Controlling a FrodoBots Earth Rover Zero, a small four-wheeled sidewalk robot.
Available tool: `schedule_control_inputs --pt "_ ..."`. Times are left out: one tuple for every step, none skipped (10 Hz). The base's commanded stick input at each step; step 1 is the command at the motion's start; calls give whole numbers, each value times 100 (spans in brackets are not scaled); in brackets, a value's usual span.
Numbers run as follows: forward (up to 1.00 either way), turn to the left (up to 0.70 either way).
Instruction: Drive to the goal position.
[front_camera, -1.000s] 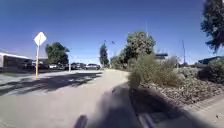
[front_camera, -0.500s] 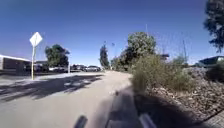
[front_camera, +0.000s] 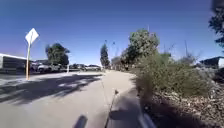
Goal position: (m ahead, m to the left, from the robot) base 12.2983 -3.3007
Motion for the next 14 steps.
schedule_control_inputs --pt "100 0" --pt "100 0" --pt "100 0" --pt "100 0" --pt "100 0" --pt "100 0" --pt "100 0" --pt "100 0" --pt "100 0" --pt "100 0" --pt "100 0" --pt "100 0" --pt "100 0" --pt "100 0"
